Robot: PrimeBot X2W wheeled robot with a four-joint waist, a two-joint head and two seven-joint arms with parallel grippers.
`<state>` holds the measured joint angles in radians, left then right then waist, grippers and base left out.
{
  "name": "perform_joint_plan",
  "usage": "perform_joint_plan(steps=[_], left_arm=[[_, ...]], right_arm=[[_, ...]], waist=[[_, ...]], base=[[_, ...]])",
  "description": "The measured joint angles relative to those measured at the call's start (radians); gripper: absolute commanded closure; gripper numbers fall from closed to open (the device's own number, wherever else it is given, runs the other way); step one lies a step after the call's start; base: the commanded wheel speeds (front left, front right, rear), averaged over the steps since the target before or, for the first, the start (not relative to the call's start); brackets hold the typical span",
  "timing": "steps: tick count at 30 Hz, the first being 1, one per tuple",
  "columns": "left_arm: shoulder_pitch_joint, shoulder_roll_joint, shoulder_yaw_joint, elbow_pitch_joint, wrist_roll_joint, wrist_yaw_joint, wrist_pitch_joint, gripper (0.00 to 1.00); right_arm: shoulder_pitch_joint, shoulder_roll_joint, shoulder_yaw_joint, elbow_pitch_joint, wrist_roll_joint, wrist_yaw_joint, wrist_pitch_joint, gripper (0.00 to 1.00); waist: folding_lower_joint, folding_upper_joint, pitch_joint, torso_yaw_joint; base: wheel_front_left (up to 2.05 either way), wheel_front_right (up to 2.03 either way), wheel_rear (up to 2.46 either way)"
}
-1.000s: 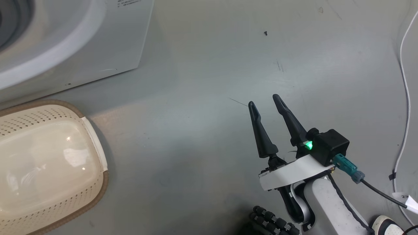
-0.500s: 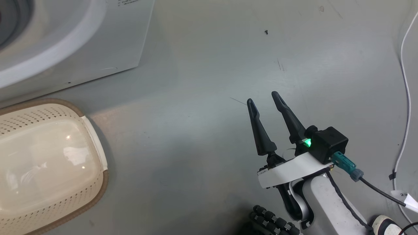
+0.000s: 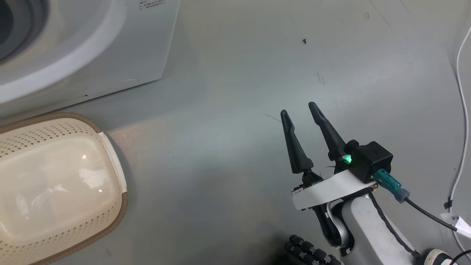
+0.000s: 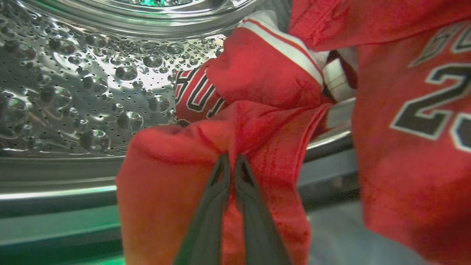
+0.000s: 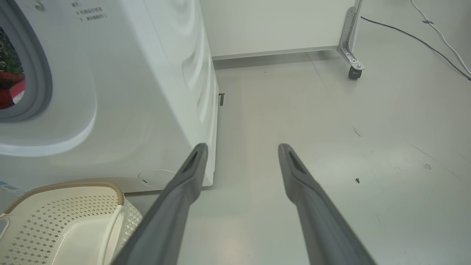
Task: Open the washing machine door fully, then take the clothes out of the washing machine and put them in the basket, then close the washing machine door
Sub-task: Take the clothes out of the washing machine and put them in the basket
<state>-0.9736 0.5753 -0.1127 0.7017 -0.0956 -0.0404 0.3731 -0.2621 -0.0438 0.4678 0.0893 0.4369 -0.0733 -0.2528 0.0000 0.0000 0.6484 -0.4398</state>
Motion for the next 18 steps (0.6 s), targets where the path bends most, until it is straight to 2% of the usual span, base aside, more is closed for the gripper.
perform_joint_plan(steps=[18], left_arm=[[0.058,-0.137,0.035,0.053,-0.082,0.010,-0.244,1.00]], right_arm=[[-0.005,0.000,-0.057,0.049,-0.062,0.000,0.000,0.00]], waist=[[0.0000,0.0000,-0.109,0.056]], base=[[0.00,0.00,0.00]])
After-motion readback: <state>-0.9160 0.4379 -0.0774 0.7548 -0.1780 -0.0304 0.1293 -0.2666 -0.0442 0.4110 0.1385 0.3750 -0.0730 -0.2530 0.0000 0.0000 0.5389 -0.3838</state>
